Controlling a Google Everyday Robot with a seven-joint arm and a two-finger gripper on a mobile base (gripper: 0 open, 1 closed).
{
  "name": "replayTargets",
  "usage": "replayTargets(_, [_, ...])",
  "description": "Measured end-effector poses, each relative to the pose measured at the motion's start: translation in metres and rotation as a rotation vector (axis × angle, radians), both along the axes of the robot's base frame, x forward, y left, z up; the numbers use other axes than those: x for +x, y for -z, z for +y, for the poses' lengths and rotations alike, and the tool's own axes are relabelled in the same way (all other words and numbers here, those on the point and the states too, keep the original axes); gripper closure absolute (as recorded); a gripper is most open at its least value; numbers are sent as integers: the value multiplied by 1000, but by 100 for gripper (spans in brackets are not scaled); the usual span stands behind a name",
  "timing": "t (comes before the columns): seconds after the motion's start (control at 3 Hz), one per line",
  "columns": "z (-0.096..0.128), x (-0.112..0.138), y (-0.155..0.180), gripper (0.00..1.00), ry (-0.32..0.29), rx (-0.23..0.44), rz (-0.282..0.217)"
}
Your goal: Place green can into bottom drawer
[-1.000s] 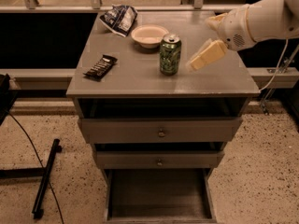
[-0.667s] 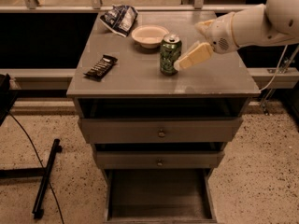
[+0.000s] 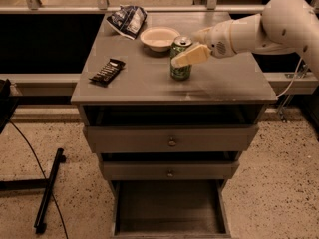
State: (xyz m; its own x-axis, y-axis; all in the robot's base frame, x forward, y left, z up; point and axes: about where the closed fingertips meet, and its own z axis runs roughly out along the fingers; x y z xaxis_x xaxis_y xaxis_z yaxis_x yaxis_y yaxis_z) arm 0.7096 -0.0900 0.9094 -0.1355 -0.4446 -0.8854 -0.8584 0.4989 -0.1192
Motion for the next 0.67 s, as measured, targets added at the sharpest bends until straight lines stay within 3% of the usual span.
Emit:
replayTargets(0.33, [13, 11, -5, 30, -20, 70, -9])
replayTargets(0.67, [24, 6, -5, 53, -67, 109, -12])
